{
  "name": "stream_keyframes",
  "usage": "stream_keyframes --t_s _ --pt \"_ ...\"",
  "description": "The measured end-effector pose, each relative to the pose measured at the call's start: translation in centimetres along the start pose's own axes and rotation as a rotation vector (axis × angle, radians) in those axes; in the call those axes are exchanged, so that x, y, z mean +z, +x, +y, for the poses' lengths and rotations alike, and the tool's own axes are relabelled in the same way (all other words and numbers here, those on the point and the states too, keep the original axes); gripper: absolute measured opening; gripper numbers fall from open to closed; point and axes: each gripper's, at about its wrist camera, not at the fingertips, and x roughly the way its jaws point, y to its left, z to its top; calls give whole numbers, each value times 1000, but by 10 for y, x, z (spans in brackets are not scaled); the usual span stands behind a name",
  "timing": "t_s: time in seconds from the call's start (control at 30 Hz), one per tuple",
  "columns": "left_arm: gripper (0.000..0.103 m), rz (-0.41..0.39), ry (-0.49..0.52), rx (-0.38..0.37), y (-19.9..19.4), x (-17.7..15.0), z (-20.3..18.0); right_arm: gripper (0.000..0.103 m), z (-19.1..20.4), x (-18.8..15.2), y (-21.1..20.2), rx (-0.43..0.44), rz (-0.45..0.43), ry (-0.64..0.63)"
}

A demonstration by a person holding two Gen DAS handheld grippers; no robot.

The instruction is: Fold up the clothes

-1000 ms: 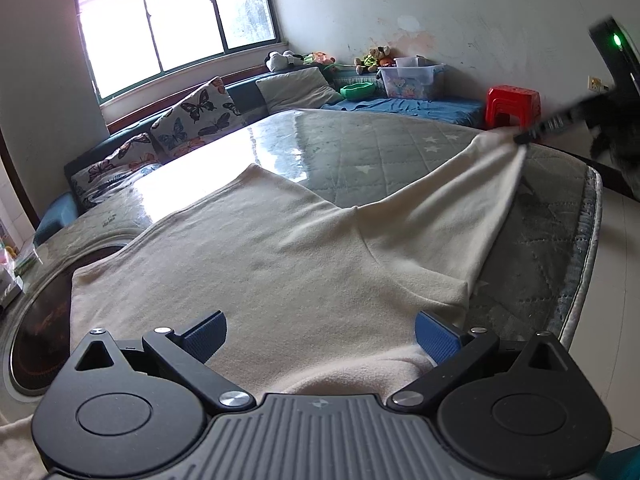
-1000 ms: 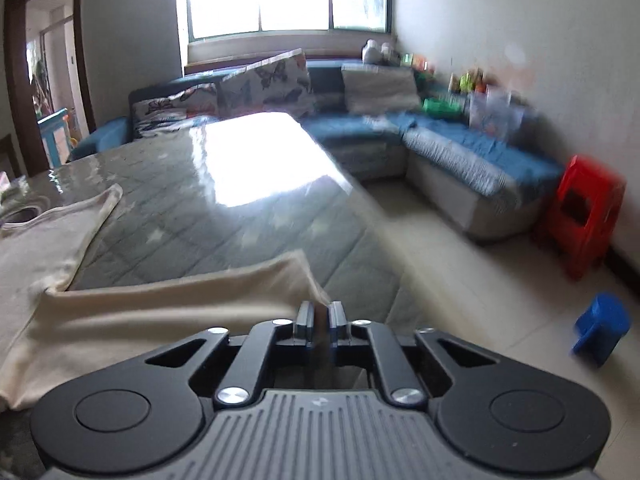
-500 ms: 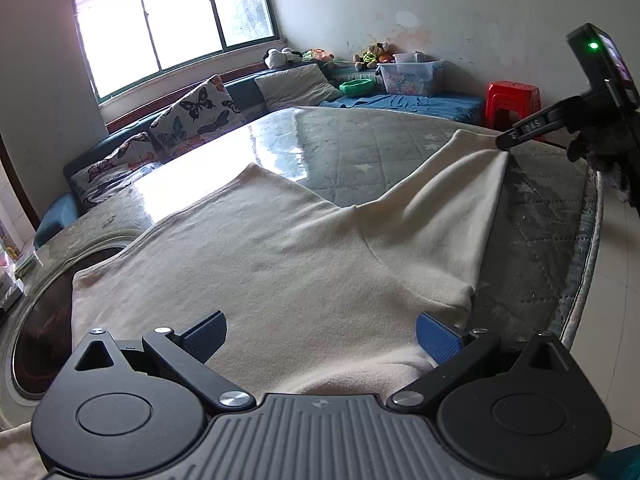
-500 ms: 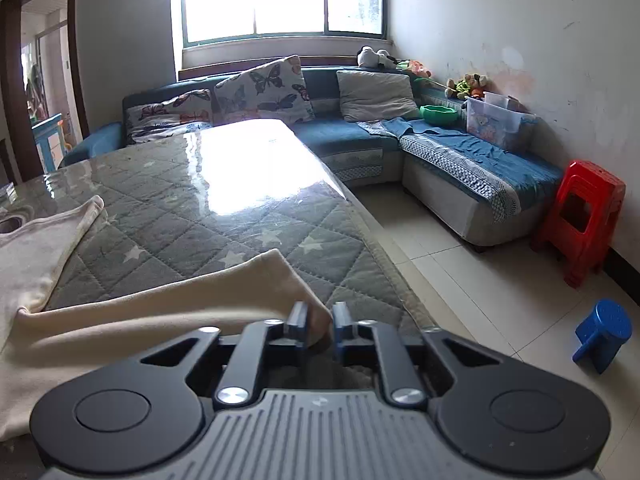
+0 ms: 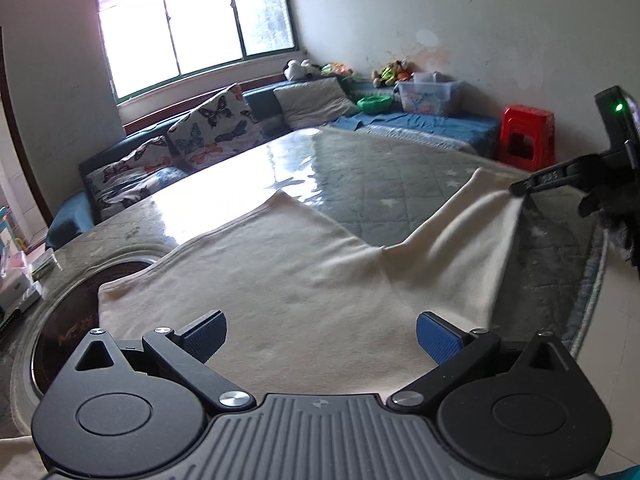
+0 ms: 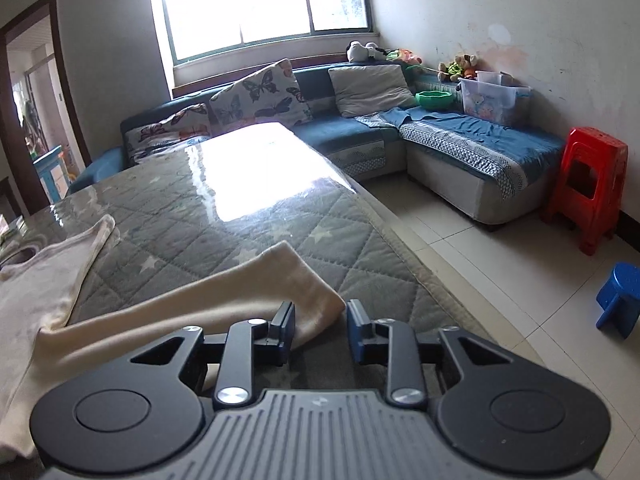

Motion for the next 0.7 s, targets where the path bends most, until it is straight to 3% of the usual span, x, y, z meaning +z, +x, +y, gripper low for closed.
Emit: stream_keyframes --t_s 0.03,0.1,0.4,0.7 --pt "103 8 4 1 3 0 -1 8 0 0 1 -4 -2 2" --pt "103 20 20 -5 8 -2 -5 5 -1 2 -1 -3 -16 13" --pt "103 53 65 -32 25 -13 -19 4 6 26 -13 24 -70 -34" --pt "103 -2 -24 -37 3 -9 4 4 46 67 -57 120 -149 -128"
